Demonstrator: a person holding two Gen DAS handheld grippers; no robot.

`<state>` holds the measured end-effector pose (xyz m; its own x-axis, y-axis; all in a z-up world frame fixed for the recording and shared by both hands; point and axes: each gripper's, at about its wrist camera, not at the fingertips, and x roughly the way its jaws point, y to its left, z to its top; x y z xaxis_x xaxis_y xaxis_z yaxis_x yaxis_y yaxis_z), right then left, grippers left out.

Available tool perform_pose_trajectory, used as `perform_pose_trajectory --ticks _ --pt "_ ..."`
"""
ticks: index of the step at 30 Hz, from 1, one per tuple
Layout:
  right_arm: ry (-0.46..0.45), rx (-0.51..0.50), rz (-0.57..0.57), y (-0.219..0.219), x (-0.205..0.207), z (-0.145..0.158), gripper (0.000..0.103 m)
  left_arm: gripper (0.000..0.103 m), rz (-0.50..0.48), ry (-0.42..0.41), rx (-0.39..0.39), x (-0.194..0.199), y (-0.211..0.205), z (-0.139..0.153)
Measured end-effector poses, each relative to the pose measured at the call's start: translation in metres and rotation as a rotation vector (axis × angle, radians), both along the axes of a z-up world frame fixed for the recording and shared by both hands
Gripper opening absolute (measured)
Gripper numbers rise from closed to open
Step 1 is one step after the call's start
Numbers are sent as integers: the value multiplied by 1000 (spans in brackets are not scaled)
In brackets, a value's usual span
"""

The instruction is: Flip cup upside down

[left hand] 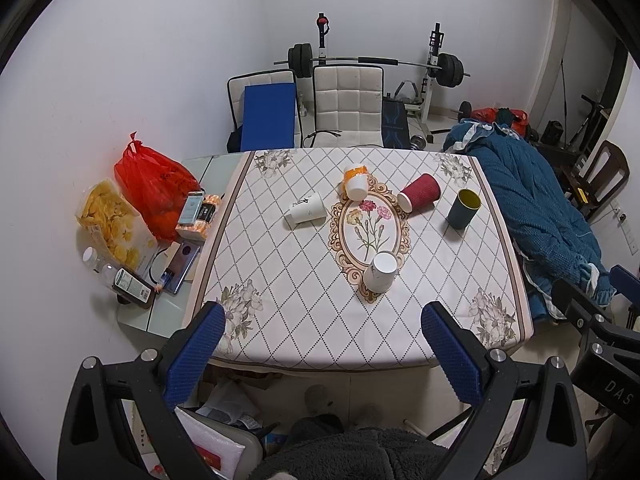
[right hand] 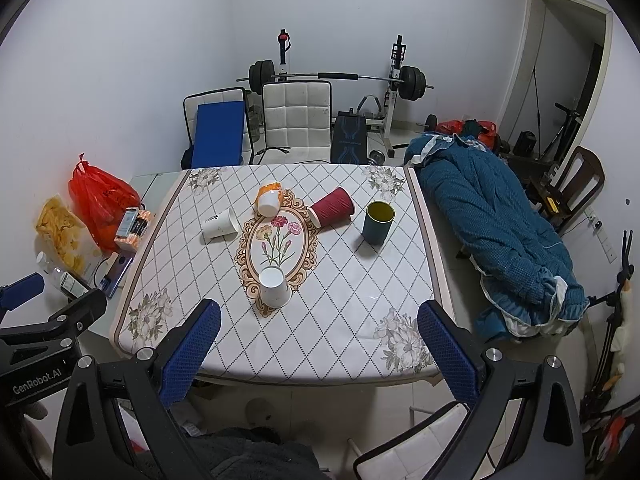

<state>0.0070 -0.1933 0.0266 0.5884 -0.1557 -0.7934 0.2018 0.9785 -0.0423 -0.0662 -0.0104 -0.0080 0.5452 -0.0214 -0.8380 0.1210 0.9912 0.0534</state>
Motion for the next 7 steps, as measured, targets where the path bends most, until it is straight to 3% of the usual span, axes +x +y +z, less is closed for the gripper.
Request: perform_pose_trajectory --ticks 7 --pt "-2 3 3 -2 -3 2 101 101 -4 -15 -1 3 -3 5"
